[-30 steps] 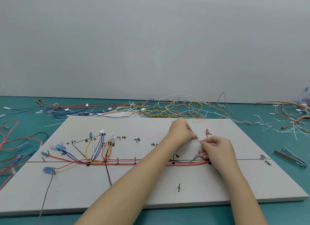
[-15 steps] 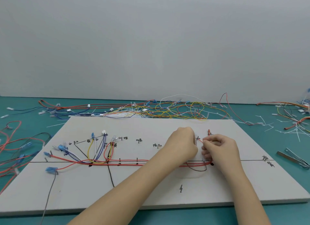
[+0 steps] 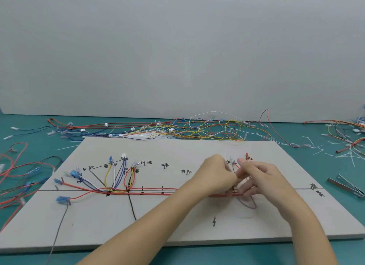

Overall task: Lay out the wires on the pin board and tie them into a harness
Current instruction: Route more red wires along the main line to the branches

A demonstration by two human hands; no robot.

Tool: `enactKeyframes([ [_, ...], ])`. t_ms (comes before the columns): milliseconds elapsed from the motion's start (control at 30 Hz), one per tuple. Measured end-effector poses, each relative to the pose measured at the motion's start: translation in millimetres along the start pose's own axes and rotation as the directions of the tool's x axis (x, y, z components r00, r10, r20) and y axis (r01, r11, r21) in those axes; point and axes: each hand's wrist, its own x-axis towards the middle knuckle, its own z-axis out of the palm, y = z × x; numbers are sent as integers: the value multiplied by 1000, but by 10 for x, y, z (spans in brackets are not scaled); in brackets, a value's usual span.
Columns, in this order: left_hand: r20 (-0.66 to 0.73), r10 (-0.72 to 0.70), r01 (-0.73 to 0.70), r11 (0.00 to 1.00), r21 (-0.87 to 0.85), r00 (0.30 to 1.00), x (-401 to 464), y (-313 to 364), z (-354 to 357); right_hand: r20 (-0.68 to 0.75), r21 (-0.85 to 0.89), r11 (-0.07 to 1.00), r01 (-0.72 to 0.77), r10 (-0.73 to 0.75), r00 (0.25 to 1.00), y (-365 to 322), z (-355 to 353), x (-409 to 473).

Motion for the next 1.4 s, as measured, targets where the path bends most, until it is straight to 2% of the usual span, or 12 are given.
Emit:
enactKeyframes([
  [167,51,-106,115,968,-222,993,-8,-5,-31,199,-164,984,-67,100,975,-107,-172,-160],
  [300,41,-96,102,981,-167,995,7,5,-24,306,-155,988,7,41,951,-61,-229,-271],
  [433,-11,17,-18,999,-45,1000,-38,-12,112,157,-162,986,42,-16,987,-26,-338,-340],
  [567,-119,242,-193,927,320,963,-40,-1,271,142,-335,942,-25,77,987,5,-426,-407],
  [633,-146,293,-213,889,405,945,-21,-8,338,115,-410,909,-74,132,984,40,-466,-413],
  [767,-136,349,-267,871,413,927,26,-81,400,36,-466,863,-194,238,971,130,-585,-402],
  [900,-25,468,-413,802,431,883,65,-149,387,-67,-488,818,-304,313,948,192,-642,-382],
  [1000,35,504,-480,798,364,863,100,-146,381,-247,-437,816,-380,297,922,240,-620,-288],
  [1100,4,499,-478,828,294,866,132,-132,364,-423,-390,810,-439,266,866,294,-592,-204],
  [1233,-7,473,-454,850,267,881,171,-108,352,-569,-395,824,-406,128,812,350,-578,-143],
  [1300,-9,473,-454,850,267,881,172,-79,355,-546,-441,834,-331,43,836,312,-546,-81],
  [1400,-7,471,-453,852,263,882,163,-55,345,-374,-469,868,-162,-28,927,220,-467,87],
])
